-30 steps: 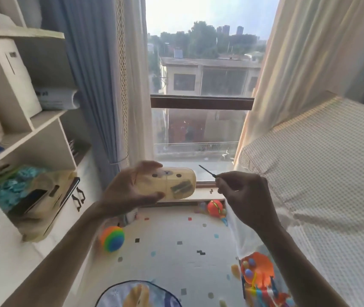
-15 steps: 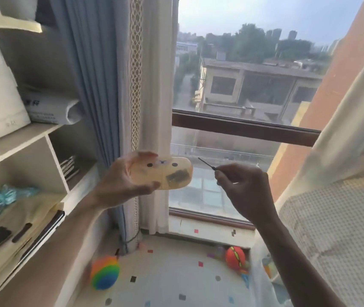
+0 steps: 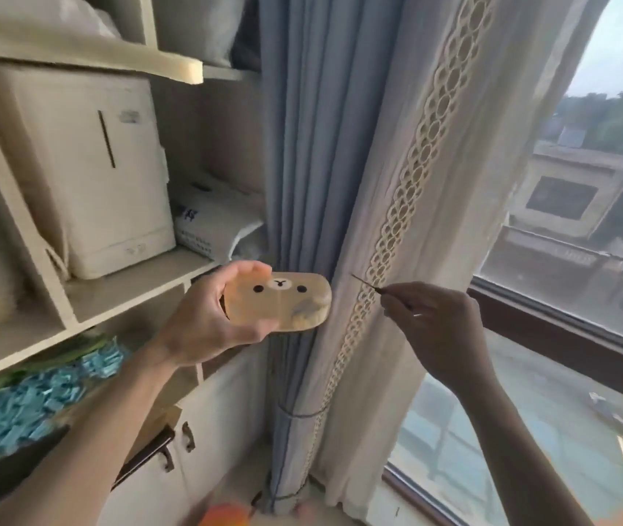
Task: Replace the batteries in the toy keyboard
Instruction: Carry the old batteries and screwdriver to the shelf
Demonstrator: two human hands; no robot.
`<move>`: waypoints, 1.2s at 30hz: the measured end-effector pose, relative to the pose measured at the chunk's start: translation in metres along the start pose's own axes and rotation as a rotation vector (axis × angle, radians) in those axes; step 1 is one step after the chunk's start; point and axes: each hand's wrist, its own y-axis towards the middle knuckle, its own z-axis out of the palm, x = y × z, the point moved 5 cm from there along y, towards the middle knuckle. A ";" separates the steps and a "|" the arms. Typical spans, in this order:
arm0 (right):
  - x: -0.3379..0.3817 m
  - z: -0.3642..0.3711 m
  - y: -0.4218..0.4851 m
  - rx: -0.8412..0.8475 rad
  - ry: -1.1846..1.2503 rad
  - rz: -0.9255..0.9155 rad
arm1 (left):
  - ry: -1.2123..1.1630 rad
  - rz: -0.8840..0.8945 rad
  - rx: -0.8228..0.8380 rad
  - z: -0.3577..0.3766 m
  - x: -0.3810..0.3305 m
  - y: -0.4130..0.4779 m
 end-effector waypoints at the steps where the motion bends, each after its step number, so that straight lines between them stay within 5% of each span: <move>1: -0.001 0.021 0.020 0.048 0.024 -0.028 | 0.023 -0.021 -0.049 -0.013 0.010 0.005; 10: 0.027 0.199 0.146 0.447 0.212 -0.340 | 0.205 -0.274 -0.474 -0.113 0.068 0.008; 16: 0.048 0.282 0.183 0.684 0.345 -0.395 | 0.359 -0.460 -0.687 -0.136 0.087 -0.002; 25: 0.054 0.378 0.179 0.740 0.127 -0.456 | 0.353 -0.699 -0.669 -0.163 0.143 0.000; 36: 0.060 0.446 0.143 0.617 -0.388 -0.608 | 0.499 -0.742 -0.535 -0.164 0.188 0.012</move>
